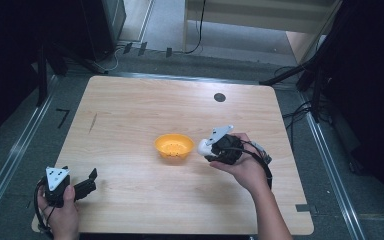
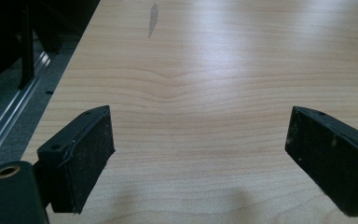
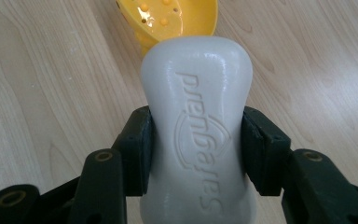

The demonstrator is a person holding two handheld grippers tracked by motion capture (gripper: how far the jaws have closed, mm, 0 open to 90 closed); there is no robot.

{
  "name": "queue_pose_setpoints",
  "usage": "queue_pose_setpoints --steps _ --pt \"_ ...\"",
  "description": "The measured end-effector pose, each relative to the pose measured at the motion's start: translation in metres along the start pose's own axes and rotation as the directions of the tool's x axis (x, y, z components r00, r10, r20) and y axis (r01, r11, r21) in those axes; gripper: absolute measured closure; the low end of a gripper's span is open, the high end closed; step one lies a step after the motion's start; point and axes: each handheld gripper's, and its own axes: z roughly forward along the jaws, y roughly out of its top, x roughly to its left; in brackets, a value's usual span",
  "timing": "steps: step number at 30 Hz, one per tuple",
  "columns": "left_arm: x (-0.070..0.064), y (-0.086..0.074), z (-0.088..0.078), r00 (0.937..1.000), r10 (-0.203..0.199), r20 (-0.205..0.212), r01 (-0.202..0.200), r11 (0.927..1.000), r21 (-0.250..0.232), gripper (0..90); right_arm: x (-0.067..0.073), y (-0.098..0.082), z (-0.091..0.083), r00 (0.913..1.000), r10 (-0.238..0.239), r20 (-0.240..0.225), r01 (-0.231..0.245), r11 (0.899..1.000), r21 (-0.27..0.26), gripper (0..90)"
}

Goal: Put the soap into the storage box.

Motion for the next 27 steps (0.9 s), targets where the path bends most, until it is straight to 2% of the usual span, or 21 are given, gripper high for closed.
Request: queue_pose_setpoints --steps 11,16,20,27 --pt "0.0 0.0 0.0 1.0 -0.001 0.002 0.001 1.0 0.003 8.1 -0.003 0.016 0.008 0.9987 -0.049 -0.016 0.049 0.999 0.001 50.4" --pt "0.0 0.0 0.0 1.0 -0.001 0.003 0.0 1.0 0.006 8.2 -0.004 0.022 0.012 0.9952 -0.091 -0.036 0.092 0.996 0.001 50.3" --pt "0.001 0.0 0.0 1.0 -0.001 0.003 0.001 1.0 0.006 8.1 -0.006 0.026 0.015 0.9934 -0.101 -0.053 0.101 0.995 -0.007 50.3" --pt "0.001 0.0 0.0 1.0 -0.001 0.003 0.001 1.0 0.007 8.1 -0.007 0.034 0.02 0.9907 -0.124 -0.055 0.124 0.992 -0.007 50.3"
